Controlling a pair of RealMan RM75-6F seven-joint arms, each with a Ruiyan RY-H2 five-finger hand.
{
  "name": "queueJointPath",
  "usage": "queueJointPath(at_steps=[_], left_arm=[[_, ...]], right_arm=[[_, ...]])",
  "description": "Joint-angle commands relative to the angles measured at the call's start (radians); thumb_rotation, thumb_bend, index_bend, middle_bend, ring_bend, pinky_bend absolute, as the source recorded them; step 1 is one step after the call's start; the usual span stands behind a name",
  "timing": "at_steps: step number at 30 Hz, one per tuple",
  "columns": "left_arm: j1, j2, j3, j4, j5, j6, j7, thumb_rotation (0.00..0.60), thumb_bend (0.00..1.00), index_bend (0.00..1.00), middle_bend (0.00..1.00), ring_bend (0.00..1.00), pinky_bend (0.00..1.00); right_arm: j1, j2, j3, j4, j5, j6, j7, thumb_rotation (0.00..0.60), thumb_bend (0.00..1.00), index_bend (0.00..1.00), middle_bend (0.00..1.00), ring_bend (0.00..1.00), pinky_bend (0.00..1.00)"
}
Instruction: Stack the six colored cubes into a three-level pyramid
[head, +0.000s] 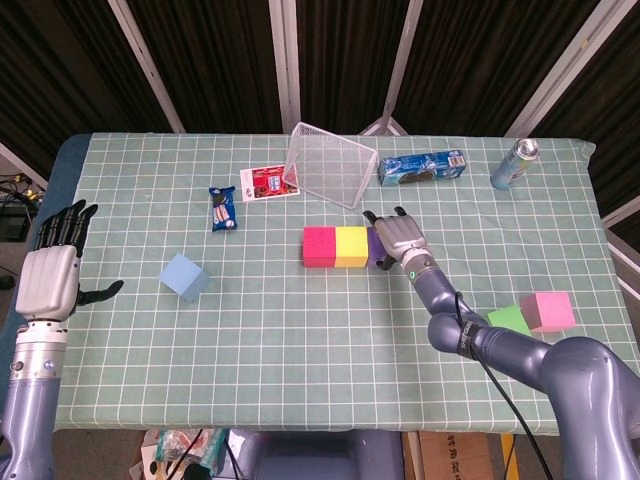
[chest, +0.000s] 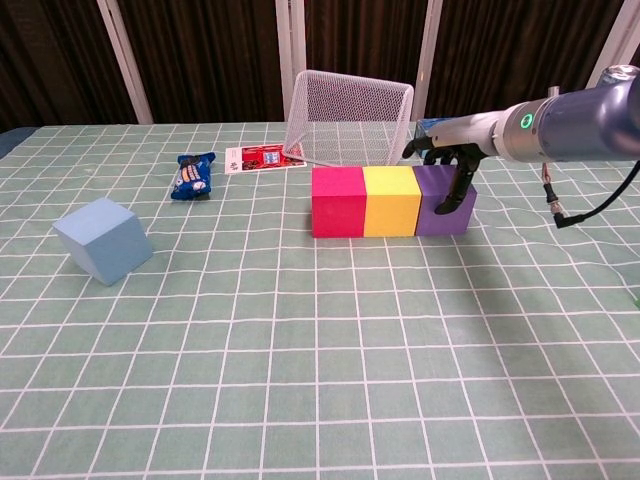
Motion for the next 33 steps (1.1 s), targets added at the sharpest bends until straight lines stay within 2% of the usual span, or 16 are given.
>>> queueJointPath(at_steps=[1, 8, 11, 17, 23, 33], left_arm=[[0.001, 0.000, 0.000, 0.000, 0.000, 0.000, -0.001, 0.600, 0.11, 0.00, 0.00, 0.00, 0.00], [0.001, 0.000, -0.001, -0.002, -0.001, 0.002, 0.000, 0.600, 0.11, 0.00, 0.00, 0.00, 0.00], [0.000, 0.000, -0.001, -0.002, -0.002, 0.002, 0.000, 0.600, 0.11, 0.00, 0.00, 0.00, 0.00], [0.000, 0.000, -0.002, -0.002, -0.008, 0.000, 0.001, 0.600, 0.11, 0.00, 0.00, 0.00, 0.00], [0.001, 0.004, -0.002, -0.008, -0.005, 0.000, -0.006, 0.600, 0.11, 0.00, 0.00, 0.00, 0.00], [0.012, 0.022, 0.000, -0.036, 0.028, 0.012, -0.024, 0.600, 0.11, 0.00, 0.00, 0.00, 0.00]], right_arm=[[0.000, 0.003, -0.001, -0.005, 0.002, 0.000, -0.001, 0.600, 0.29, 0.00, 0.26, 0.27, 0.00], [-0.001, 0.002, 0.000, -0.011, 0.004, 0.011, -0.001, 0.600, 0.29, 0.00, 0.24, 0.26, 0.00], [-0.002, -0.001, 0.002, -0.008, 0.006, 0.017, 0.001, 0.600, 0.29, 0.00, 0.16, 0.22, 0.00], [0.001, 0.009, -0.014, -0.028, 0.027, 0.022, -0.024, 0.600, 0.29, 0.00, 0.01, 0.08, 0.00], [0.003, 0.049, -0.032, -0.118, 0.061, 0.071, -0.061, 0.600, 0.29, 0.00, 0.00, 0.01, 0.00], [-0.043, 0.154, -0.032, -0.313, 0.068, 0.243, -0.080, 0.600, 0.29, 0.00, 0.00, 0.00, 0.00]])
